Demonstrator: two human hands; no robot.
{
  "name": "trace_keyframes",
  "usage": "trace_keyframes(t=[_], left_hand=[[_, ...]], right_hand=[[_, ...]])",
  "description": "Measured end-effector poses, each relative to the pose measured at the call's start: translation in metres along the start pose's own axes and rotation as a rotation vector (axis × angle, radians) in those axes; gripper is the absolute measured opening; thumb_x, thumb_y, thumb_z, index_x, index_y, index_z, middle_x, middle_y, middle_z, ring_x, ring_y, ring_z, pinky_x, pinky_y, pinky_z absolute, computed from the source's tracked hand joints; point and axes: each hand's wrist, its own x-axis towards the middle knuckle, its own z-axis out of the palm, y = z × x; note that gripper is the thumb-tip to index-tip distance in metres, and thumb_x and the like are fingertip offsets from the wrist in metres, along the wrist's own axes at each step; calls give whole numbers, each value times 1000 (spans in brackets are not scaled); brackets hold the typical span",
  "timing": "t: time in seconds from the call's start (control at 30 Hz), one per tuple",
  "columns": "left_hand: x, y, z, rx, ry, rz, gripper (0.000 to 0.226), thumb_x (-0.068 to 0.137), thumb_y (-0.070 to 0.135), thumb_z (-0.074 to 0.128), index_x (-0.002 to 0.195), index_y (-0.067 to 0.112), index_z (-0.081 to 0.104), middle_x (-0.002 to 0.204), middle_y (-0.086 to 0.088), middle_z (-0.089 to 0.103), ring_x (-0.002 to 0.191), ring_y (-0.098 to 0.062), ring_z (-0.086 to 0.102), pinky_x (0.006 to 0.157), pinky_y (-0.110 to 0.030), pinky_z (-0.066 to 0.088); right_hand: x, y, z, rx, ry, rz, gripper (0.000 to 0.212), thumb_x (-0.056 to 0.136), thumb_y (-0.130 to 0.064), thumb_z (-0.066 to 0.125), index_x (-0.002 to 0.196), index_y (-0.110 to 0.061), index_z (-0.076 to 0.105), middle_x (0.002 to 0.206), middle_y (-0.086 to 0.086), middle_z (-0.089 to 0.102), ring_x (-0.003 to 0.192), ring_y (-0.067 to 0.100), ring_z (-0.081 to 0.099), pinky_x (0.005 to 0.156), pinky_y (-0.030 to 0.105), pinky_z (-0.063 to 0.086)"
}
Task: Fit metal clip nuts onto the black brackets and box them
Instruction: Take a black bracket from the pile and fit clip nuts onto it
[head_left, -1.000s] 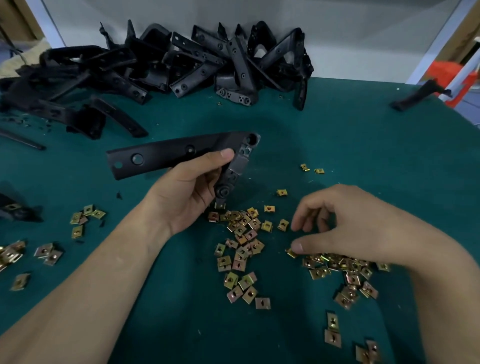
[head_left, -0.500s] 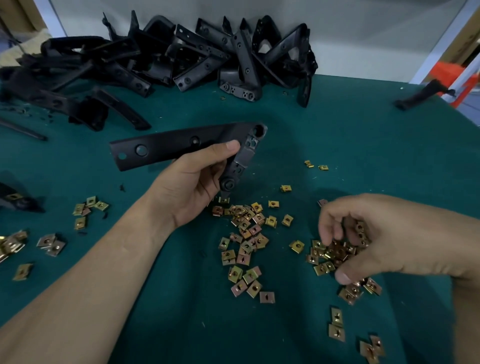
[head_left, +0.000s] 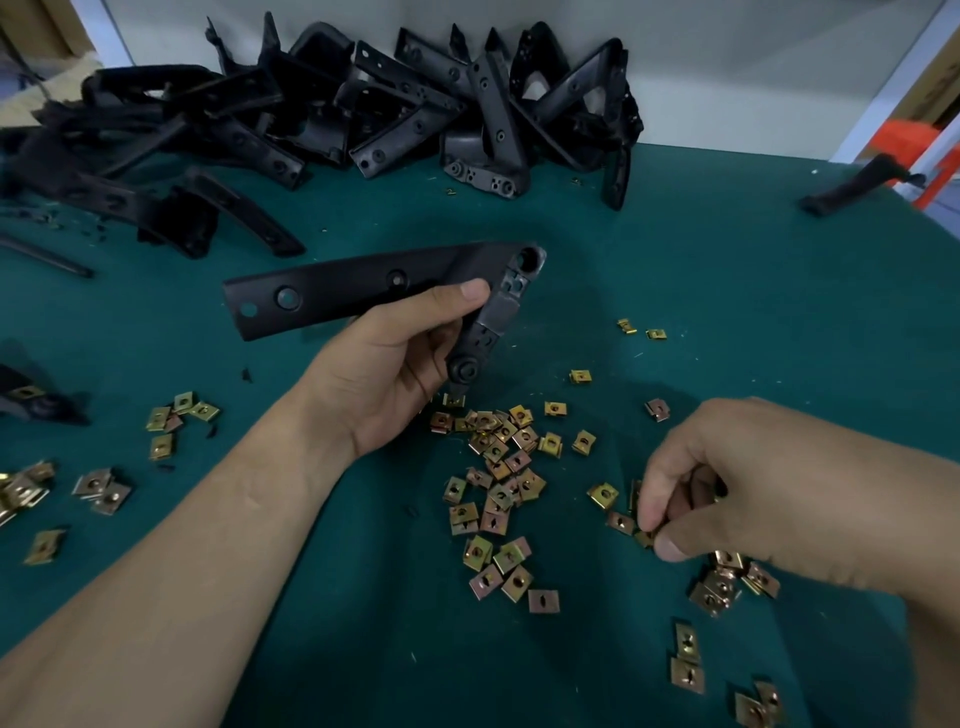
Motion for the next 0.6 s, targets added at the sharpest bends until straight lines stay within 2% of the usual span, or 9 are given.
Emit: trace_keyframes(t=[0.07, 0.2, 0.27, 0.33, 0.37, 0.43, 0.5, 0.6], left_hand=[[1, 0, 0, -6, 7, -6, 26, 76, 17, 76, 101, 11, 82, 109, -9, 77, 96, -16, 74, 86, -27, 60], [1, -1, -1, -16, 21, -10, 25, 80, 15, 73, 103, 10, 81, 113, -11, 76, 104, -19, 72, 94, -31, 58], [2, -1, -1, -24, 25, -26, 28, 79, 16, 74, 106, 9, 80, 117, -13, 74, 109, -22, 70, 98, -35, 56], [1, -1, -1, -48, 0, -41, 29, 80, 14, 75, 107, 8, 79, 114, -13, 75, 103, -20, 73, 91, -31, 59], [1, -1, -1, -51, -13, -46, 29, 80, 13, 76, 108, 8, 79, 113, -13, 76, 100, -20, 74, 87, -30, 60], [0, -1, -2, -56, -37, -49, 34, 77, 14, 79, 110, 8, 78, 112, -12, 76, 99, -20, 74, 87, -29, 59], [-1, -2, -2, -72, -54, -52, 39, 74, 15, 80, 112, 7, 77, 114, -13, 75, 102, -20, 74, 88, -28, 58], [-1, -2, -1, -82, -66, -58, 41, 74, 14, 79, 115, 5, 76, 117, -14, 74, 104, -20, 73, 89, -28, 57]], right_hand=[[-1, 4, 2, -55, 18, -22, 17, 84, -44, 77, 83, -57, 67, 76, -23, 67, 65, 8, 67, 66, 32, 59], [3, 8, 3, -104, 131, -124, 13, 95, -38, 62, 91, -50, 56, 95, -34, 56, 83, -7, 55, 69, 15, 46], [8, 8, 2, 68, 232, -188, 13, 95, -33, 60, 90, -44, 56, 88, -25, 64, 76, 0, 61, 67, 18, 50], [14, 4, 0, 286, 311, -240, 3, 88, -36, 61, 89, -39, 61, 81, -11, 72, 73, 12, 67, 72, 39, 58], [16, 1, -1, 384, 334, -265, 6, 83, -39, 63, 89, -38, 65, 80, -7, 73, 73, 17, 68, 70, 43, 58], [20, -4, -1, 563, 335, -318, 15, 79, -38, 70, 93, -39, 73, 83, -5, 76, 72, 14, 70, 64, 31, 58], [25, -7, 2, 706, 350, -346, 19, 83, -29, 70, 99, -37, 78, 86, -3, 77, 73, 9, 70, 66, 18, 55], [34, -11, 9, 911, 334, -319, 18, 85, -17, 70, 92, -29, 81, 87, 3, 77, 74, 9, 69, 70, 16, 55]])
